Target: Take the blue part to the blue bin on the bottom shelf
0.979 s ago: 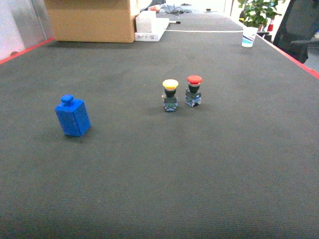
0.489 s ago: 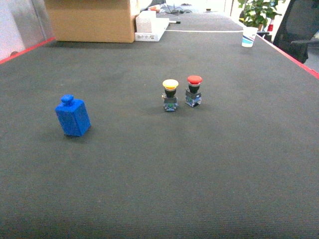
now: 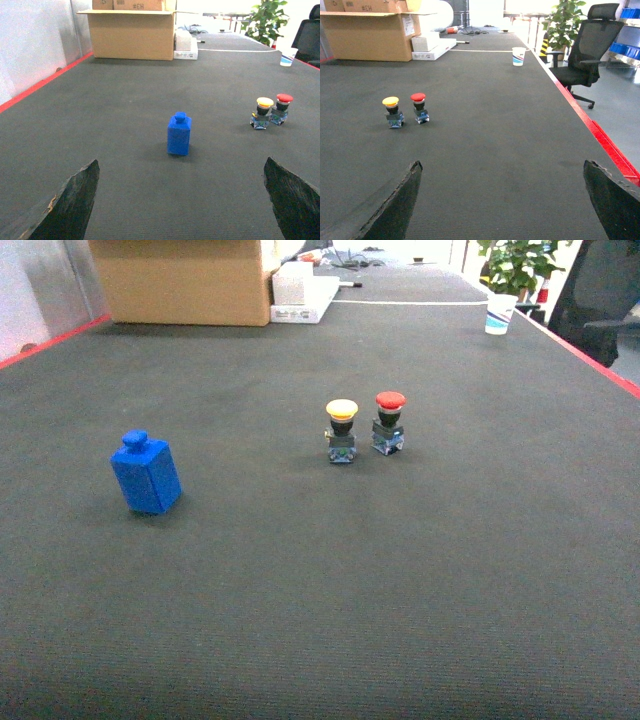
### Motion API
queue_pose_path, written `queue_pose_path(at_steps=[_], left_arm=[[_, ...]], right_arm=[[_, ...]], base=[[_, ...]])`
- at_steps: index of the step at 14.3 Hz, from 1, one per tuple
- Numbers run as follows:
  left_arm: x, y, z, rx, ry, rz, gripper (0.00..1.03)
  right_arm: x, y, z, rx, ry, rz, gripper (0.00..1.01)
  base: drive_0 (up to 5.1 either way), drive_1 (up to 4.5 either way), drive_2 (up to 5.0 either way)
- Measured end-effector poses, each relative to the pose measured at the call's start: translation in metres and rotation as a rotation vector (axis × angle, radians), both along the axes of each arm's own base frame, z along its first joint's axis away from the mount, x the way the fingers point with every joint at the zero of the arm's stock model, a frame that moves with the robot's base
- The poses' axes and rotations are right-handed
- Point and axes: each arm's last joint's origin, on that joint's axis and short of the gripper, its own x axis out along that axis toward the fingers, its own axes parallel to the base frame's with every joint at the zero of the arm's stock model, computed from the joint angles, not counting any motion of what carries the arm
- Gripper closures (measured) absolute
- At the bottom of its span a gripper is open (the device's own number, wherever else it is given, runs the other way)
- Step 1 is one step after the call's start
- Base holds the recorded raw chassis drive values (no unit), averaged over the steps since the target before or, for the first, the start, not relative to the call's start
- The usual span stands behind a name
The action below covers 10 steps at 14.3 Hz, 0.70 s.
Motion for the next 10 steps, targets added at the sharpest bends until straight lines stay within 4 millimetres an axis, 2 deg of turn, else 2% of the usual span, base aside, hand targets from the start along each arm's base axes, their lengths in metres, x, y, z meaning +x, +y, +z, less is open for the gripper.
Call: queue_pose_path(at_steps=[3,4,5,6,7,9,10], left_arm=[[0.0,0.0,0.0,0.0,0.0,0.0,0.05],[0.002,-0.002,-0.002,-0.026,0.101,0.091,0.05],[0.011,-0.006,0.005,-0.063,0.156,0.183,0.05],[0.024,-0.001,0.02,-0.091,0.142,0.254,0.05],[0.042,0.002,0.039,-0.101,0.141,0.208,0.05],[0.091,0.01,0.071,-0.072,0.183,0.084,0.05],[0.114,0.01,0.074,-0.075,0.263,0.003,0.05]], right_arm=[[0.0,0.0,0.0,0.0,0.0,0.0,0.03],[0.0,0.0,0.0,0.0,0.0,0.0,0.03],[0.0,0.0,0.0,0.0,-0.001,0.002,0.03],[0.0,0.0,0.0,0.0,0.0,-0.002,0.03],[0.0,0.0,0.0,0.0,0.0,0.001,0.03],[0.0,0.0,0.0,0.0,0.0,0.0,0.03],[0.0,0.0,0.0,0.0,0.0,0.0,0.03]], base=[[0.0,0.0,0.0],[0.0,0.0,0.0],[0.0,0.0,0.0],[0.0,0.0,0.0],[0.0,0.0,0.0],[0.0,0.0,0.0],[0.0,0.0,0.0]])
